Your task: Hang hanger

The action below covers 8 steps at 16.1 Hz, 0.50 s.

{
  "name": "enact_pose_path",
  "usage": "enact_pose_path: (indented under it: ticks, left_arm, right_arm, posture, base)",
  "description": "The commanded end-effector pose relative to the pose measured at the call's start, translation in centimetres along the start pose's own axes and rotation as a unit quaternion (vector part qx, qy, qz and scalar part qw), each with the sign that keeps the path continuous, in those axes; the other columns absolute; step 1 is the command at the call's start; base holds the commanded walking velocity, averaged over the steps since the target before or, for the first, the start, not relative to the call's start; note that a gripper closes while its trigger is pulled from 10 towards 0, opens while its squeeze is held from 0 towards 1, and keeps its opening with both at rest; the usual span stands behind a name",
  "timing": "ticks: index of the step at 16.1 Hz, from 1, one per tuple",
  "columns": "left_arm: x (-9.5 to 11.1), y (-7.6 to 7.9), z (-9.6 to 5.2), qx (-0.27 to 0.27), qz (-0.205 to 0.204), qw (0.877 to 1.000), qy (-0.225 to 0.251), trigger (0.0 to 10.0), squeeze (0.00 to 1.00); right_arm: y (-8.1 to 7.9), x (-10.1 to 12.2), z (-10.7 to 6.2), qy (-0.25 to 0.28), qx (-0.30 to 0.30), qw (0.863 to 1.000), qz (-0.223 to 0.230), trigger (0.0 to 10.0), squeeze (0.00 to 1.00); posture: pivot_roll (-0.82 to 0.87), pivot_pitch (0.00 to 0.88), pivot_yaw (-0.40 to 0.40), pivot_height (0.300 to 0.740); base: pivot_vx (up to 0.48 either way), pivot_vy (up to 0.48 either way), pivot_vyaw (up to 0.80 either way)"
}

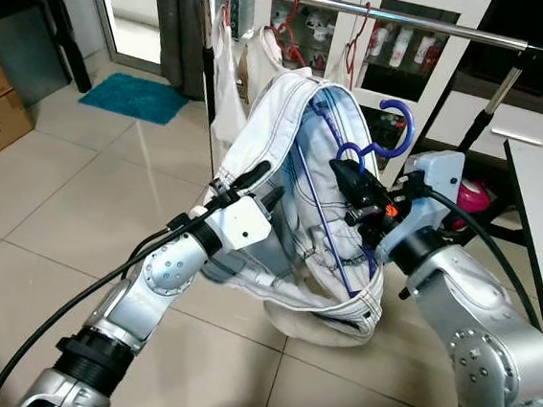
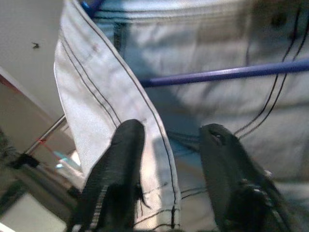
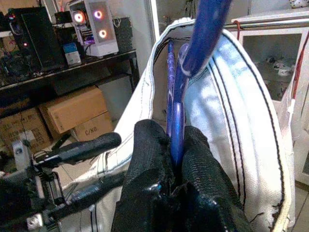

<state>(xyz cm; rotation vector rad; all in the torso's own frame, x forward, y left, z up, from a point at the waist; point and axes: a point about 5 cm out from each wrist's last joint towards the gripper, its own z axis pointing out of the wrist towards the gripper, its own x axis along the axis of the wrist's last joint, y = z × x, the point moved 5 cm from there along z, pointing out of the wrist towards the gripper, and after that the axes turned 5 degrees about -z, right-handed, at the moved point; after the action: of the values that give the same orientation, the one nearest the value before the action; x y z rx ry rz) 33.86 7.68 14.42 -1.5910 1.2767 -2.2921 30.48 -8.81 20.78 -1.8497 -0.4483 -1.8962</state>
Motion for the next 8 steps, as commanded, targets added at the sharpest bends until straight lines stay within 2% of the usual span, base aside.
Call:
enact_pose_path:
  ticks: [1,4,6,8]
  left_arm:
    - [0.1,-0.1,0.4,0.001,0.026,1.000,-0.004,10.0,1.00]
    - [-0.3,-0.7,0.4,0.027,0.059,0.998,-0.013,10.0,1.00]
    - [-1.7,-0.5,0.4,0.029,0.057,0.997,-0.052,10.0,1.00]
    - [-2.6,-0.6,0.4,0.027,0.059,0.995,-0.078,10.0,0.02]
  right_arm:
    - [-0.4,2.0,0.2,0.046,0.008,0.999,-0.011,0.0,0.00]
    - [-0.4,2.2,0.3,0.053,0.009,0.999,0.001,0.0,0.00]
    - [-0.5,2.3,0.2,0.055,0.011,0.998,0.008,0.0,0.00]
    - [-0.8,2.3,0.1,0.054,0.020,0.998,0.014,0.0,0.00]
  posture:
    - [-0.08,0.032,-0.005,0.740]
    - [-0.08,0.032,-0.006,0.740]
    - [-0.09,0.031,-0.001,0.740]
    - [-0.09,0.031,0.002,0.740]
  base:
    - [0.000,0.000,0.00]
    - [0.000,0.000,0.00]
    - [0.000,0.000,0.00]
    - [0.000,0.000,0.00]
